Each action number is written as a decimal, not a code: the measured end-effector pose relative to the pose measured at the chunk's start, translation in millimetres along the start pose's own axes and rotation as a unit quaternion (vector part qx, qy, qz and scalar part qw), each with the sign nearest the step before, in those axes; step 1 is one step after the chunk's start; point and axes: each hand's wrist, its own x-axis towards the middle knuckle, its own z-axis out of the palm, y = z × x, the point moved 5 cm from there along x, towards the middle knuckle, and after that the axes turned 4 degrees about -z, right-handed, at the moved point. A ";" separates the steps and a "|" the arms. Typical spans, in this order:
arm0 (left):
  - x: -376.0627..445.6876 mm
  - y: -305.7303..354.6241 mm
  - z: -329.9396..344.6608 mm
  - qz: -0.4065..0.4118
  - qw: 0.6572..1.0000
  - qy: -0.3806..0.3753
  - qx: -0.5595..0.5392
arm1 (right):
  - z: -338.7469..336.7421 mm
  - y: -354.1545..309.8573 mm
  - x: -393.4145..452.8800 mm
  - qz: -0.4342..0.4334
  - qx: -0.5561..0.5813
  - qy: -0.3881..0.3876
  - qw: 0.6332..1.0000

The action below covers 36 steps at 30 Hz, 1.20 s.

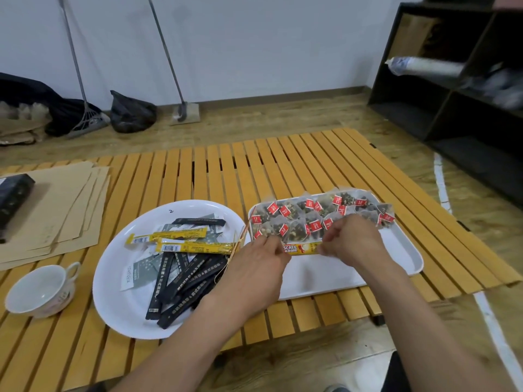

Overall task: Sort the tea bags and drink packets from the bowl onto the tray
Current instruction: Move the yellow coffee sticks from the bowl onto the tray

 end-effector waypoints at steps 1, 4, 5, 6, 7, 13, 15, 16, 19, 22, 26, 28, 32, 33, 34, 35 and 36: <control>-0.9 0.0 0.3 -0.006 1.000 0.001 0.009 | 1.7 -2.1 1.1 -0.008 -0.002 0.006 1.000; -1.8 1.0 3.6 -0.010 0.999 0.003 0.035 | 4.3 -6.4 3.2 -0.016 -0.003 0.023 1.000; -2.1 1.2 5.1 -0.014 0.999 0.000 0.038 | 4.7 -7.2 3.2 -0.019 -0.006 0.026 0.999; -2.0 1.5 5.5 -0.017 0.999 -0.002 0.036 | 4.6 -8.0 2.8 -0.024 -0.009 0.027 0.999; -1.7 1.6 3.6 -0.018 1.000 0.000 0.026 | 4.0 -7.7 2.8 -0.028 -0.009 0.028 0.999; -6.4 -48.1 -62.2 -0.086 0.985 0.091 -0.115 | -7.0 -8.6 -2.2 -0.102 0.034 0.072 0.992; -19.0 -89.6 -74.0 -0.149 0.982 0.075 -0.086 | -9.0 -13.1 -5.0 -0.126 0.044 0.080 0.988; -27.8 -109.3 -74.3 -0.185 0.978 0.046 -0.081 | -9.4 -15.1 -5.8 -0.133 0.048 0.080 0.987; -52.9 -146.8 -64.9 -0.250 0.961 -0.032 -0.111 | -9.9 -20.3 -5.7 -0.150 0.054 0.084 0.984; -60.2 -159.0 -59.9 -0.269 0.953 -0.029 -0.132 | -7.7 -27.7 -7.1 -0.167 0.072 0.076 0.980; -61.6 -170.3 -65.0 -0.277 0.950 0.017 -0.139 | -5.9 -36.2 -13.3 -0.196 0.072 0.068 0.976; -66.3 -182.3 -67.1 -0.291 0.942 0.040 -0.164 | -7.0 -37.3 -14.5 -0.203 0.071 0.070 0.974; -67.0 -192.4 -59.4 -0.304 0.940 0.017 -0.156 | -9.5 -36.5 -13.9 -0.205 0.081 0.071 0.973; -64.4 -192.2 -56.4 -0.303 0.940 0.003 -0.157 | -9.0 -36.6 -13.9 -0.205 0.080 0.071 0.973; -61.7 -191.2 -54.7 -0.308 0.939 -0.010 -0.155 | -8.4 -36.8 -14.2 -0.204 0.077 0.071 0.973; -59.9 -190.5 -53.8 -0.314 0.937 -0.021 -0.150 | -8.1 -37.1 -14.8 -0.206 0.073 0.071 0.973; -58.5 -190.5 -53.3 -0.319 0.936 -0.026 -0.145 | -8.0 -37.6 -15.4 -0.209 0.069 0.071 0.973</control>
